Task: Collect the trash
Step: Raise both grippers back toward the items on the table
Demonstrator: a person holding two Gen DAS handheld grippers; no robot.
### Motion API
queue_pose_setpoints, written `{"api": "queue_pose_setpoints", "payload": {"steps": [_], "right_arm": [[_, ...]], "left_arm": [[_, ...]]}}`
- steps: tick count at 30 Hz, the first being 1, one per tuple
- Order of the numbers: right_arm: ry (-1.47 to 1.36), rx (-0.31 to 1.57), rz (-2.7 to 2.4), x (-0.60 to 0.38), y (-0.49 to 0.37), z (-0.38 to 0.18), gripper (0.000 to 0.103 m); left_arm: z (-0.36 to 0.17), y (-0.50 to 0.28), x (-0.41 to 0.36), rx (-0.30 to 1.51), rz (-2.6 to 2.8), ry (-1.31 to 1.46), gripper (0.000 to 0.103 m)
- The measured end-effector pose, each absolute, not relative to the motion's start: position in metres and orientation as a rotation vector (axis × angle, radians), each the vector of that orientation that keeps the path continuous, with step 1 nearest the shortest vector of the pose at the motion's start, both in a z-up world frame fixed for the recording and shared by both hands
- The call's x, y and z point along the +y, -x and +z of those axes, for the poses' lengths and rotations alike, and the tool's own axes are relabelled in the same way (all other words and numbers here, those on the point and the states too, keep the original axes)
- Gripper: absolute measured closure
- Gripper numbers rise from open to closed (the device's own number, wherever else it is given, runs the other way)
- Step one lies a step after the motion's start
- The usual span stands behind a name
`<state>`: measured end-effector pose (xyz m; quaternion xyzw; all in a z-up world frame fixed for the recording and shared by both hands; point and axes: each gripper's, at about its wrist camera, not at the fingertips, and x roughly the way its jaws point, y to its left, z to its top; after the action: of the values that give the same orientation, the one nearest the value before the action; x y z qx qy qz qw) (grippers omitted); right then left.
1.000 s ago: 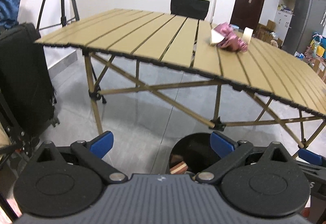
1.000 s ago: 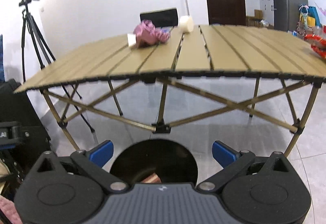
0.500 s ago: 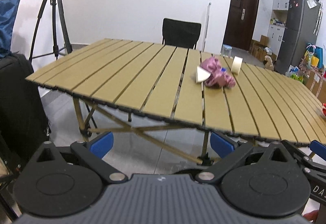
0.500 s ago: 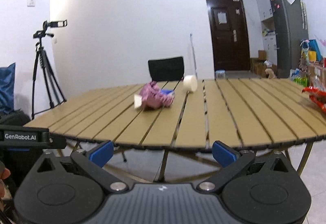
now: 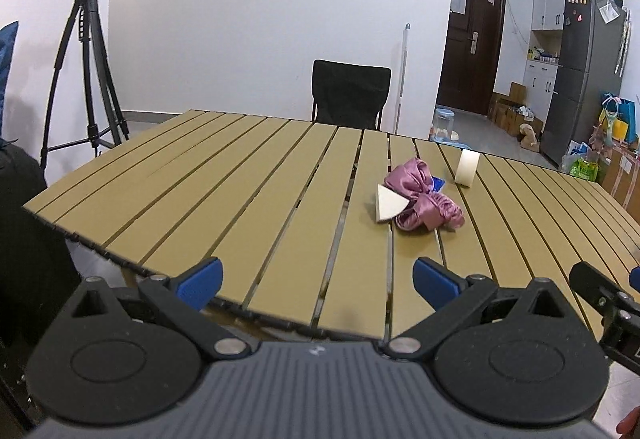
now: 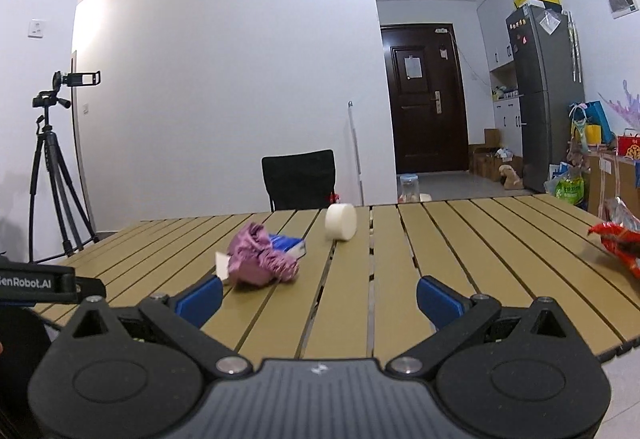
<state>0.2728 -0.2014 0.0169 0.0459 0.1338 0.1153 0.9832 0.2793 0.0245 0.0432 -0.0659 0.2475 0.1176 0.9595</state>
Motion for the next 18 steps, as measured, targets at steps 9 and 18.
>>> {"api": "queue_pose_setpoints", "payload": {"steps": [9, 18], "right_arm": [[-0.112, 0.288, 0.229, -0.198, -0.317, 0.015, 0.0], [-0.107, 0.334, 0.251, -0.165, -0.374, 0.016, 0.0]], "left_arm": [[0.041, -0.333, 0.029, 0.518, 0.237, 0.118, 0.0], [0.04, -0.374, 0.05, 0.516, 0.26, 0.119, 0.0]]}}
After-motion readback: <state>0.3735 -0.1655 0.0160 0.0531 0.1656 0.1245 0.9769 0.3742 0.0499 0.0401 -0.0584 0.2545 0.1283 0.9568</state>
